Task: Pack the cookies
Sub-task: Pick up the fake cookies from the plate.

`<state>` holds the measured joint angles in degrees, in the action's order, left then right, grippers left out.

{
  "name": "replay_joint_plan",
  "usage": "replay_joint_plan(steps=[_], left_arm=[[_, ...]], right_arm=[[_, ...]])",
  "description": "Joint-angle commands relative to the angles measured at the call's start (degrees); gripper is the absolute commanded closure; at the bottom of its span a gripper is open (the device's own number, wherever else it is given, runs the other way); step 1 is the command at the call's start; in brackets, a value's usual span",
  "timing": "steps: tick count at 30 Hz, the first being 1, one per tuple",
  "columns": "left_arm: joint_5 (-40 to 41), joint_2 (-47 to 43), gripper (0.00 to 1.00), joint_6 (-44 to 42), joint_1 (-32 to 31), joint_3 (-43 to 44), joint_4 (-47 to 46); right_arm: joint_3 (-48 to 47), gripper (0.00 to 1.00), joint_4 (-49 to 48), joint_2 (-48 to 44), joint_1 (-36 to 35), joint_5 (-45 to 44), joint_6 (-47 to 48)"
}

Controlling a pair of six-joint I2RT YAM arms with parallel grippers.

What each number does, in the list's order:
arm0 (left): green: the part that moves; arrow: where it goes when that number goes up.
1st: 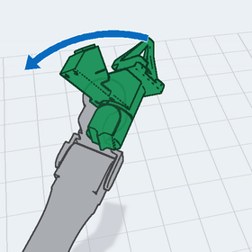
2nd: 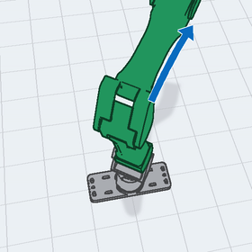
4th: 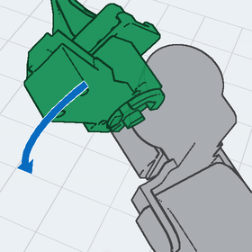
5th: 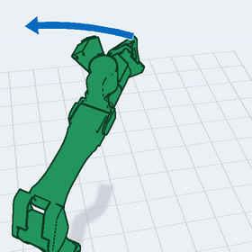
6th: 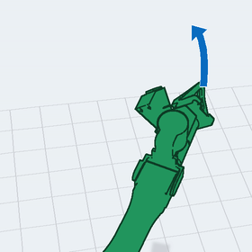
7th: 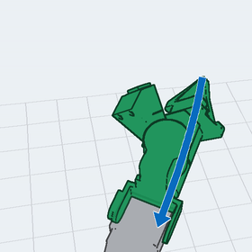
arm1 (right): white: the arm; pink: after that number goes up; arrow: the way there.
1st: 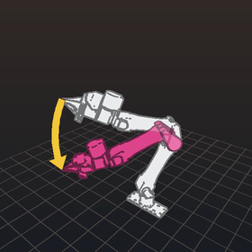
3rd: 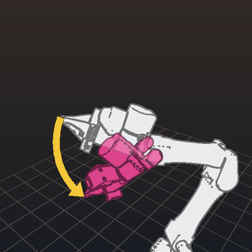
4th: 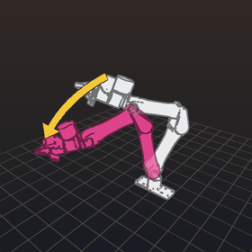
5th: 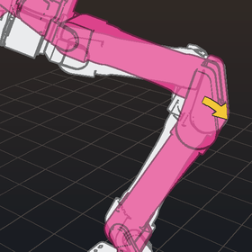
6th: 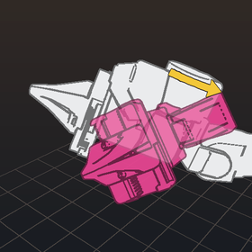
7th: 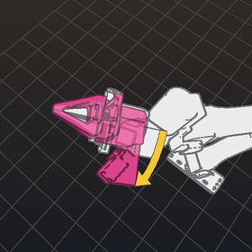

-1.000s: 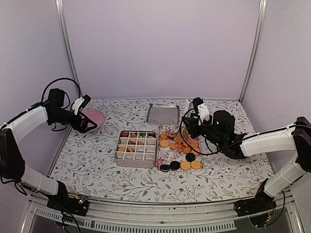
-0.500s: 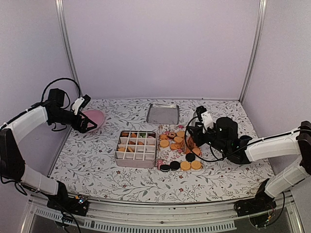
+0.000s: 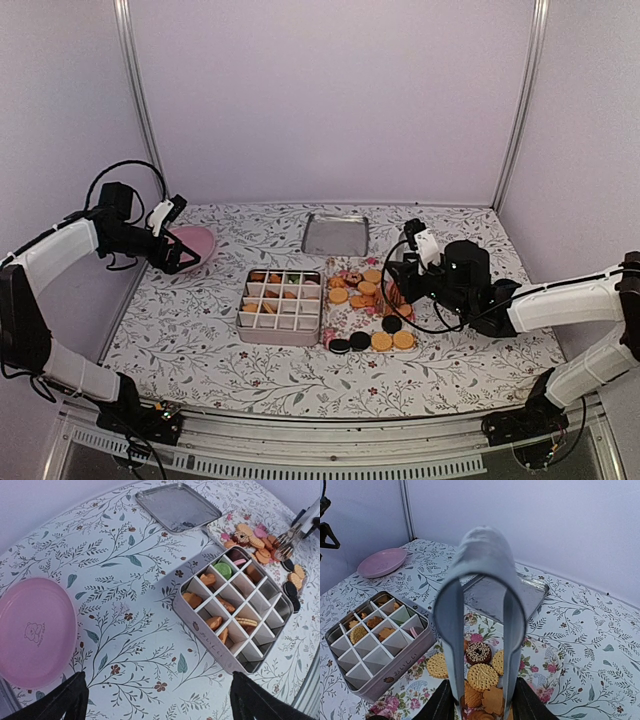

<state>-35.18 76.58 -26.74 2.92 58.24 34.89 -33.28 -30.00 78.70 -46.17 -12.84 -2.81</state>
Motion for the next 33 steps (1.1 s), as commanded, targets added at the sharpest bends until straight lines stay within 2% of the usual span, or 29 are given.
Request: replay_joint_plan(steps=[1, 12, 23, 28, 33], left_arm=[[-0.9, 0.2, 0.01, -0.4, 0.2, 0.8, -0.2], [-1.1, -0.1, 0.01, -0.4, 0.2, 0.7, -0.3], [-0.9, -0.3, 0.01, -0.3, 0.2, 1.0, -0.3], [-0.7, -0.2, 0.01, -0.4, 0.2, 0.6, -0.3], [-0.9, -0.3, 0.01, -0.3, 0.2, 0.1, -0.4]], right_arm=[[-2.2, 0.61, -0.3, 3.3, -0.9, 1.3, -2.0], [-4.6, 0.65, -0.7, 5.5, -1.1, 3.3, -2.3], [-8.0, 0.73, 0.0, 0.0, -2.6, 2.3, 0.6], [-12.0, 0.73, 0.7, -1.2, -5.5, 2.5, 2.1], [-17.9, 0.73, -0.3, 3.4, -9.8, 4.6, 1.8]])
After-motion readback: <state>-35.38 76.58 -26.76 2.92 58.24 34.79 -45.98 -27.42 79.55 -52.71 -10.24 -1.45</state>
